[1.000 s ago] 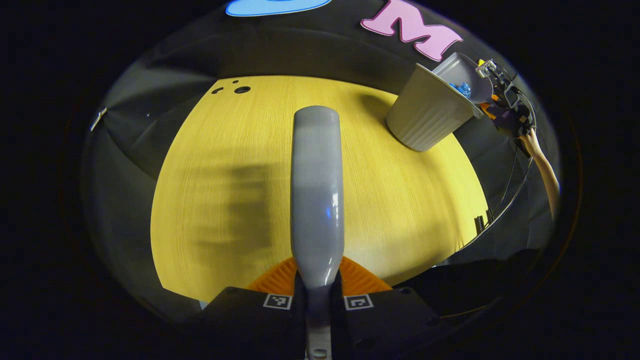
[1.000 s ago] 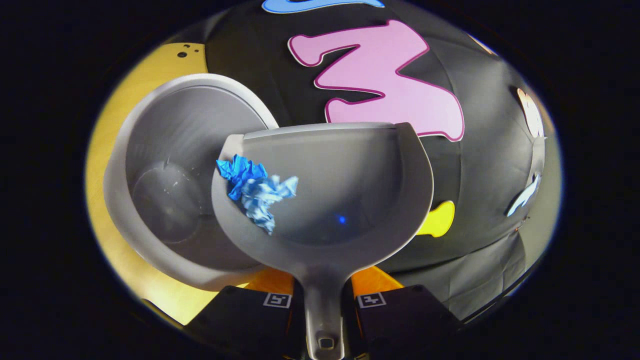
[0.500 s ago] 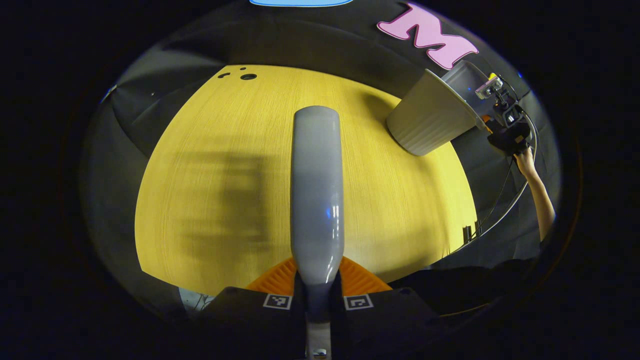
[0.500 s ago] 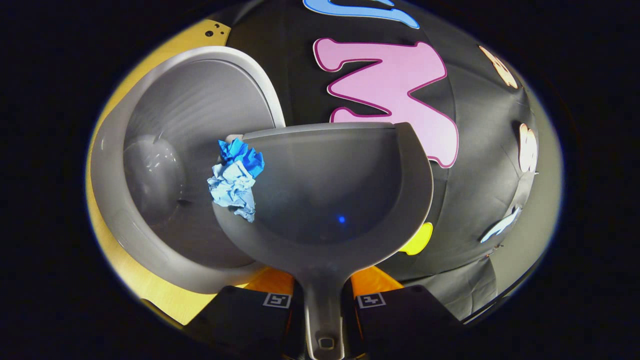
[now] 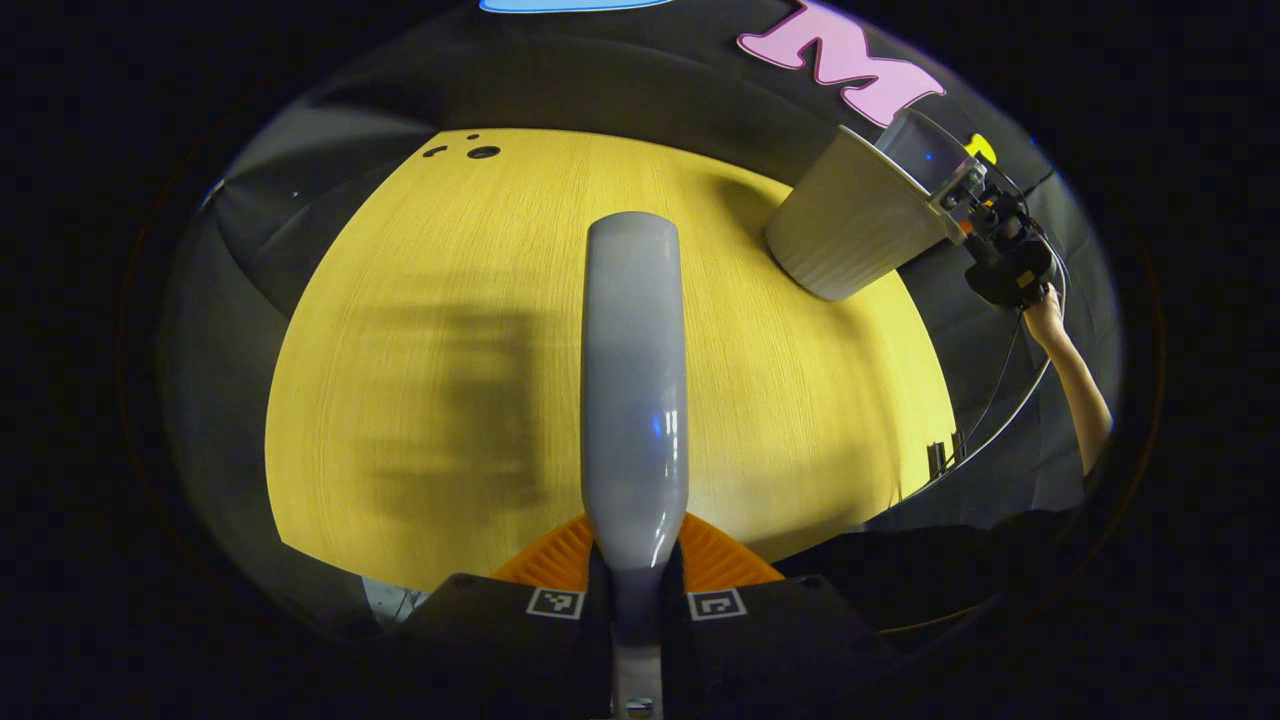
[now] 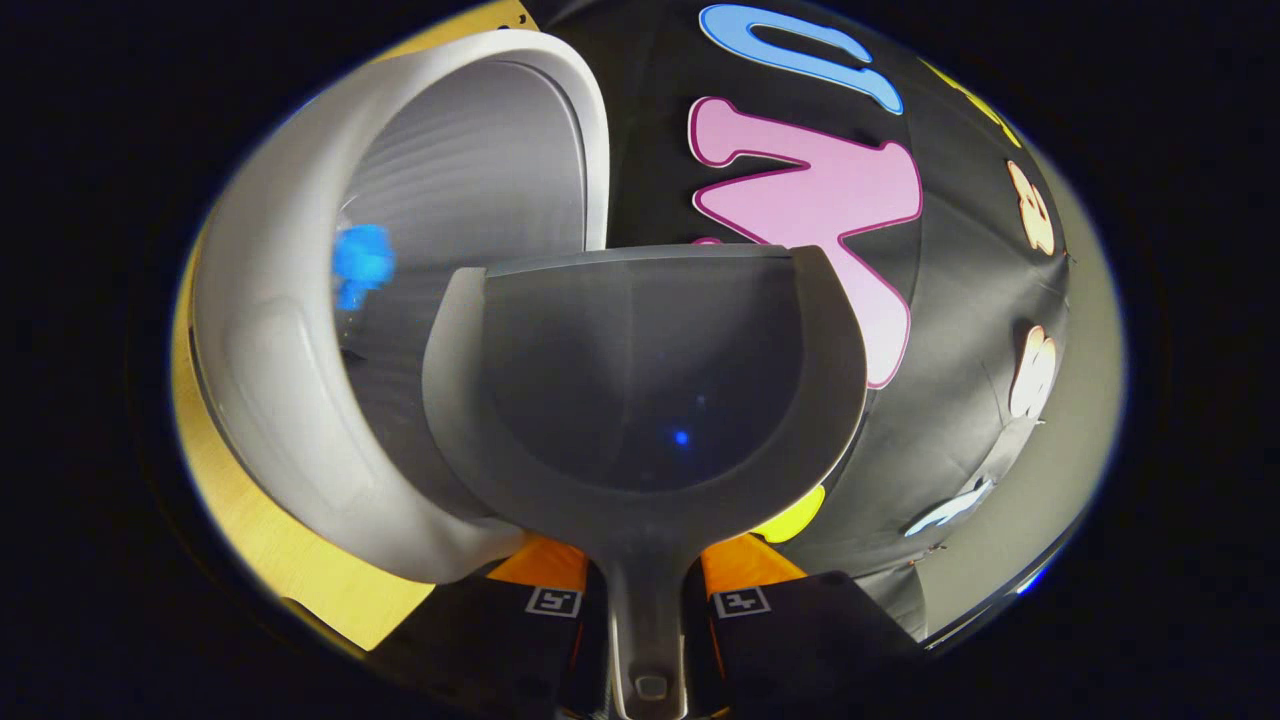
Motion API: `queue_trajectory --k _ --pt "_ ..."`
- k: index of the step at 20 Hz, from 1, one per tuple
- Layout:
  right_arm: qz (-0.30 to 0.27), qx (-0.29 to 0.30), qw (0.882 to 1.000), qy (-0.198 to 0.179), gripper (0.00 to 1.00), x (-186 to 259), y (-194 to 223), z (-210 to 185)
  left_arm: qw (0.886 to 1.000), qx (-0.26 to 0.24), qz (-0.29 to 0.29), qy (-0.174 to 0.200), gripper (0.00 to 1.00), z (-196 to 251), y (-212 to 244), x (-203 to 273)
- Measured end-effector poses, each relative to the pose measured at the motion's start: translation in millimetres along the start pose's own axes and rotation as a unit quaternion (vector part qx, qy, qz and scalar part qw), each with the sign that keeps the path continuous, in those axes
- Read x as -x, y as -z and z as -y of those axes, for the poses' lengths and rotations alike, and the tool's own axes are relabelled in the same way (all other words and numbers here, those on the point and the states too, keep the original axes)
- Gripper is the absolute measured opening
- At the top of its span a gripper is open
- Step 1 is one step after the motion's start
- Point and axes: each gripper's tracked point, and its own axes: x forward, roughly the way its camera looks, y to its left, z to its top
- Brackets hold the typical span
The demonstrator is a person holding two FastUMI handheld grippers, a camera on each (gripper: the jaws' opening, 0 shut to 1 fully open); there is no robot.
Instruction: Pick up the small broom and dustpan from the desktop, sweep the trash into the dustpan with the broom, and then empty the trash into the garbage bin.
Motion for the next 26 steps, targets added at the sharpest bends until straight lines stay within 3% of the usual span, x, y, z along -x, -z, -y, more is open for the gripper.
queue_trajectory --k 5,9,13,16,18,20,24,25,26 --pt "-0.027 -0.085 0.995 -0.045 0.33 1 5 -4 1.0 -0.003 0.005 -0.01 0.23 -1 0 0" --pt "-0.051 -0.195 0.977 -0.072 0.33 7 7 8 1.0 -0.01 0.007 -0.013 0.24 3 0 0" --pt "-0.081 -0.316 0.938 -0.118 0.33 19 6 15 1.0 0.022 0.013 0.014 0.24 17 -3 -4" --pt "-0.088 -0.374 0.912 -0.14 0.33 23 4 22 0.999 0.029 0.021 0.017 0.24 18 -2 -4" --pt "-0.09 -0.413 0.892 -0.161 0.33 25 -1 23 0.999 0.027 0.021 0.012 0.24 18 -1 -6" --pt "-0.087 -0.46 0.864 -0.185 0.33 33 -12 26 0.999 0.026 0.022 0.006 0.24 17 0 -6" --pt "-0.054 -0.516 0.824 -0.227 0.33 72 -50 38 0.999 0.02 0.021 -0.017 0.24 14 4 -11" --pt "-0.047 -0.528 0.812 -0.244 0.38 84 -63 39 0.999 0.014 0.022 -0.03 0.24 12 4 -11" --pt "-0.04 -0.539 0.799 -0.265 0.33 96 -79 38 0.999 0.012 0.024 -0.04 0.24 14 1 -12"
